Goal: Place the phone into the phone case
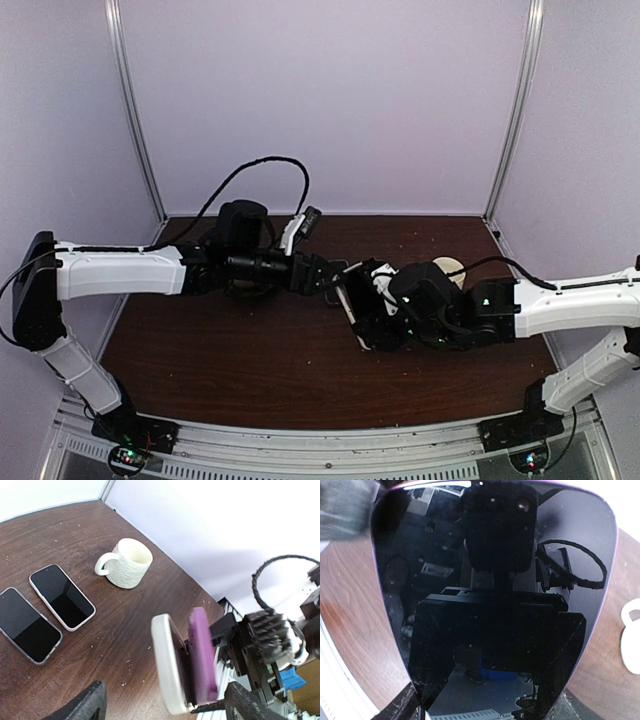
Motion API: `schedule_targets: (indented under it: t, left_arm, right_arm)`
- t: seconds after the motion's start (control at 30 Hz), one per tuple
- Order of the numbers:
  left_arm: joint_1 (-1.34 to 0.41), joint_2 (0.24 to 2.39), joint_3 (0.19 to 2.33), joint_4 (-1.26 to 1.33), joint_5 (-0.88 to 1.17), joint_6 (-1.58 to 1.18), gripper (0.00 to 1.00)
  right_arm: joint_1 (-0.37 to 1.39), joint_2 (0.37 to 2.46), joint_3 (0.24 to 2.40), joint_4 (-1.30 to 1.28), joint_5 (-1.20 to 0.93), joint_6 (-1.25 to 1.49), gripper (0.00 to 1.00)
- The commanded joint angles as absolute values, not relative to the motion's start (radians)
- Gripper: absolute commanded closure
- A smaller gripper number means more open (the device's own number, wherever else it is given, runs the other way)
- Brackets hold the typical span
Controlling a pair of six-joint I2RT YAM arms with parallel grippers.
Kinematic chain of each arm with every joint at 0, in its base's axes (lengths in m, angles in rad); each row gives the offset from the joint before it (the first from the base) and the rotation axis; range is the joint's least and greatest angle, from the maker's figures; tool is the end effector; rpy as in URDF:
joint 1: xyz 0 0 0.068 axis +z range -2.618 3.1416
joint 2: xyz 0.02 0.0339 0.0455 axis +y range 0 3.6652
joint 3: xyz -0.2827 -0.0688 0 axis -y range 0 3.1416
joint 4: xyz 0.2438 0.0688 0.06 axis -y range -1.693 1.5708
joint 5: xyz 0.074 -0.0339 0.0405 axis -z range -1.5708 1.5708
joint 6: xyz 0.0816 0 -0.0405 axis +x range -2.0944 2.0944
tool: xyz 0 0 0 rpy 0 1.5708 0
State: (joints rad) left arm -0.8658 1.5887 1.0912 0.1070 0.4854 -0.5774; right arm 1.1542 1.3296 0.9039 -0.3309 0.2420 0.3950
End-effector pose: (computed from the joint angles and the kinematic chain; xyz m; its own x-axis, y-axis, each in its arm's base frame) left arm 0.2322 -0.3317 0.2769 -0.7270 0.1094 -0.6779 0.6640 0.3632 -0.6536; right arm 0.1436 0.2762 0.2368 -0.5709 -0.3669 -0.7345 -0.6475 0.7513 0.1280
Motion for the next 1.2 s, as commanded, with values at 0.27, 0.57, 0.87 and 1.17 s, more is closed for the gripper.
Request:
schedule_targets:
  t: [0.27,0.57,0.87,1.17]
  left_arm:
    - [-0.898,1.597,1.1,0.274,0.489,-0.635,0.35]
    - [-0.911,1.631,1.124,0.254,0.505,-0.627,0.68]
    - [-0.925,1.681,1.157,0.258,0.524,-0.625,0.82]
    - [-0.927,1.687,1.16,0.113,0.534,-0.433,1.0]
  right_arm:
    - [1.175,1.31,0.952,-0.234,0.382,0.309,0.76]
    - [1.175,1.312,0.959,-0.242,0.395,0.297,0.76]
    - [1.175,1.329,0.965,-0.249,0.387,0.286,0.76]
    - [1.162,1.285,0.869,-0.185,0.303,0.278,0.14]
